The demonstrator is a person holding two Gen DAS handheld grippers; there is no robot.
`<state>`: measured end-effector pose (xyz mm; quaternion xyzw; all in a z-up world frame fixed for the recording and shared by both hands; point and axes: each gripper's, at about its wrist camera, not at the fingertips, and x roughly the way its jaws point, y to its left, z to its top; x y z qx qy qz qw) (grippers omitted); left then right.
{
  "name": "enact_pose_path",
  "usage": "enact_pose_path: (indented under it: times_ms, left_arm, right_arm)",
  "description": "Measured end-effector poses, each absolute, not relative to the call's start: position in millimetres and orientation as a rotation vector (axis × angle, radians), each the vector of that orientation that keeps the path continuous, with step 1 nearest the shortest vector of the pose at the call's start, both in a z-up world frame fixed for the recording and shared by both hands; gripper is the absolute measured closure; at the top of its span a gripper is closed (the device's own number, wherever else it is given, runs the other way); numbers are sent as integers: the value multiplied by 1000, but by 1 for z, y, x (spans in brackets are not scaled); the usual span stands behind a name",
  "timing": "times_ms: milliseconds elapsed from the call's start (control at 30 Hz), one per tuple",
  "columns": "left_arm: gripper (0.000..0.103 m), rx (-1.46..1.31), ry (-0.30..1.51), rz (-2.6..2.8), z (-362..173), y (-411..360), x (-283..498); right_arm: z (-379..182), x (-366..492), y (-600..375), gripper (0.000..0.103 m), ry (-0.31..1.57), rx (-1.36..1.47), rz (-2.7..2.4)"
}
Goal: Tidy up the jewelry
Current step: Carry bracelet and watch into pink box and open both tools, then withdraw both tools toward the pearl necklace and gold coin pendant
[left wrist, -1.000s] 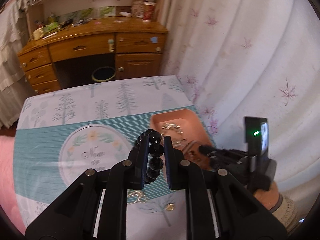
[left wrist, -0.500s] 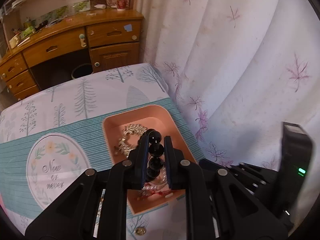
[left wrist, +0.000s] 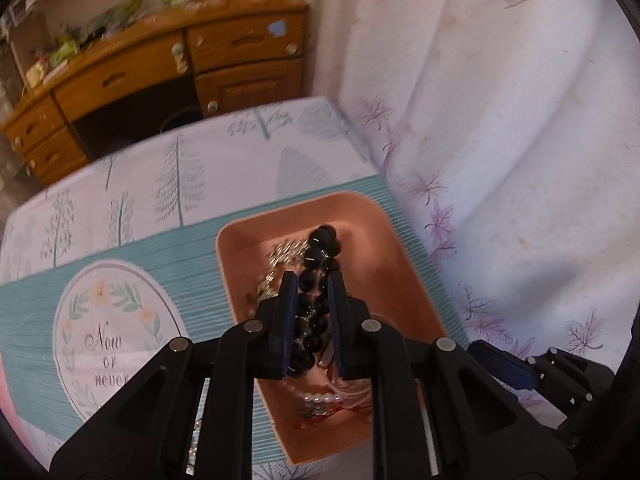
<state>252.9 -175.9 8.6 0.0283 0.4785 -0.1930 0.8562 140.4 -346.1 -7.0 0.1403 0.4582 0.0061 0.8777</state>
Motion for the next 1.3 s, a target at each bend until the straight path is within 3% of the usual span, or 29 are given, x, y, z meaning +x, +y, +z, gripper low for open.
enact_pose_path:
  times_ms: [67, 233, 733, 967, 1300]
  left_arm:
    - [88, 29, 1033, -408, 4, -167, 256]
    - [66, 15, 1018, -400, 7, -144, 245]
    - [66, -58, 1019, -337, 21, -48, 184]
    - [66, -61, 1038, -308, 12, -16, 160]
    - [66, -96, 1130, -285, -28, 9, 148]
  right_arm:
    - [-7, 139, -342, 83, 958, 288, 20]
    - [-7, 137, -331, 83, 962, 264, 37]
    - [10, 115, -268, 82, 1015, 159, 145]
    - [14, 106, -239, 73, 1074, 138, 231]
    - [-28, 110, -202, 72, 1222, 72, 300]
